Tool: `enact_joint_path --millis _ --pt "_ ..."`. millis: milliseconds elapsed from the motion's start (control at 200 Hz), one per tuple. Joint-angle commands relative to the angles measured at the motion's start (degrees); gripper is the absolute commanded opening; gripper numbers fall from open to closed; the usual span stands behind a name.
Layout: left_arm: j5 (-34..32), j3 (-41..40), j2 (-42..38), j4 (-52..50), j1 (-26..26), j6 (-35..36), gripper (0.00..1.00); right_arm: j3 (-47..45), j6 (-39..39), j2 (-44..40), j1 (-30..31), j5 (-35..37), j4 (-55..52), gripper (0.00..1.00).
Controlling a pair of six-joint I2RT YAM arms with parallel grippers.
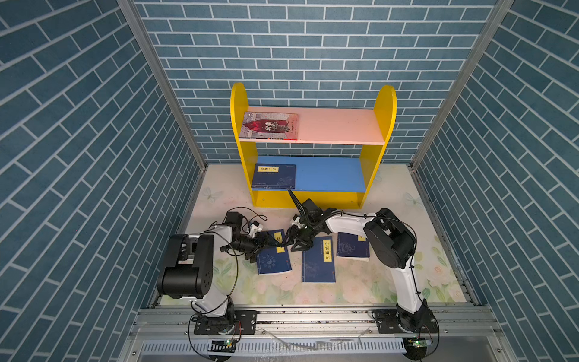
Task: Stacking books/files
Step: Pick up the book at the center of the table.
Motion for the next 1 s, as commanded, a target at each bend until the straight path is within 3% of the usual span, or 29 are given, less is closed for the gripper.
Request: enact_joint_path --millis 0,95,195,395,530,720,995 --pt "-2.87 -1.04 -0.77 0.23 1.90 1.79 0.89 -3.34 1.91 1.50 1.22 3.25 -2.03 0.57" --pt "-2.53 -1.62 -0.73 1.50 2.23 0.82 0.88 -3.29 2.00 1.45 1.28 3.19 -1.80 0.56" --pt "-0.85 -1.75 -1.09 2.49 2.23 0.02 0.79 -3.42 2.17 1.38 1.21 3.61 -1.67 0.56" --pt "-0.50 -1.41 -4.17 1.46 2.58 0.82 0.53 -3.55 2.53 -0.37 1.22 6.79 -1.93 0.57" --pt "0.13 -0.28 -4.47 -0.03 3.81 1.46 0.30 -4.93 3.38 -3.19 1.26 10.40 -0.18 0.58" --pt "1.15 0.35 -7.07 -0.15 5.99 0.82 0.11 -8.73 5.66 -11.20 1.02 17.84 1.73 0.61" --pt "8.15 4.81 -11.60 -4.20 6.53 0.76 0.02 -17.79 11.72 -28.52 1.38 26.47 4.36 0.63"
